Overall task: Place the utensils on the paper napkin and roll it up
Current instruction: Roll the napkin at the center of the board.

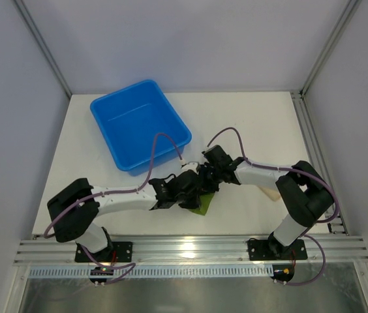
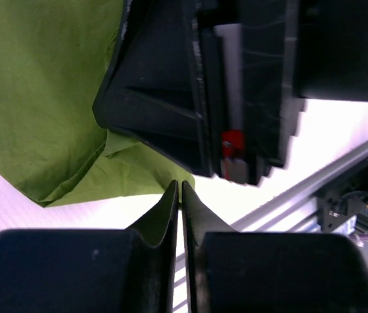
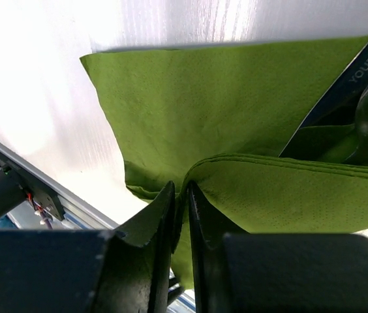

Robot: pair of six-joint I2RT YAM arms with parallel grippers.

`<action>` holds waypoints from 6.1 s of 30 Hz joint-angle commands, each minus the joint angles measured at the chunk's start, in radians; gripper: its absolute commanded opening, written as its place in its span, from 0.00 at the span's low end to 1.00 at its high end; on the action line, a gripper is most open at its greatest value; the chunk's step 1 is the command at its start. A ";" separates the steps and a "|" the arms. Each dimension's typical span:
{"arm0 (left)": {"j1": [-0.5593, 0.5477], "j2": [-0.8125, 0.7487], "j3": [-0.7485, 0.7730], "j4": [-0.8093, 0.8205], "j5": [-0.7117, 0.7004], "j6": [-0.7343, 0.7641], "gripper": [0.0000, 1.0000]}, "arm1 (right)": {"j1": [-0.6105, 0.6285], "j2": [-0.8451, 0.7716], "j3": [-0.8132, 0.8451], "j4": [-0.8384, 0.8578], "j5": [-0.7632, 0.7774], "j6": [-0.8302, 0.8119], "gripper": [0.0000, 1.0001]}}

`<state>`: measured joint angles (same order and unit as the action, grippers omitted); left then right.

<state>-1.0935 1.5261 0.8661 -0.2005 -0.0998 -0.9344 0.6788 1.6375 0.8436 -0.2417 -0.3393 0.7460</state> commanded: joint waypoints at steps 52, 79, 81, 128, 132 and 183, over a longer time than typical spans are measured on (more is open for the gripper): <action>-0.005 0.012 -0.045 0.023 -0.058 0.013 0.02 | 0.080 -0.222 -0.127 -0.012 0.082 -0.066 0.04; 0.035 -0.004 0.122 -0.163 -0.207 0.104 0.06 | 0.084 -0.071 -0.141 0.156 0.011 -0.016 0.04; 0.053 0.020 0.132 -0.159 -0.180 0.114 0.06 | 0.084 -0.076 -0.150 0.165 0.011 -0.011 0.04; 0.138 0.192 0.054 0.030 -0.054 0.092 0.00 | 0.087 -0.312 -0.239 0.047 0.102 -0.069 0.04; 0.138 0.187 0.051 0.032 -0.052 0.089 0.00 | 0.088 -0.282 -0.251 0.099 0.063 -0.063 0.04; 0.136 0.083 -0.093 0.073 -0.021 0.026 0.00 | 0.102 -0.094 -0.116 0.074 0.250 -0.023 0.04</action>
<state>-0.9596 1.6360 0.8028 -0.0872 -0.1200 -0.9070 0.7826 1.5517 0.7395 -0.1776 -0.1291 0.7143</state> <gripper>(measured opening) 0.002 0.038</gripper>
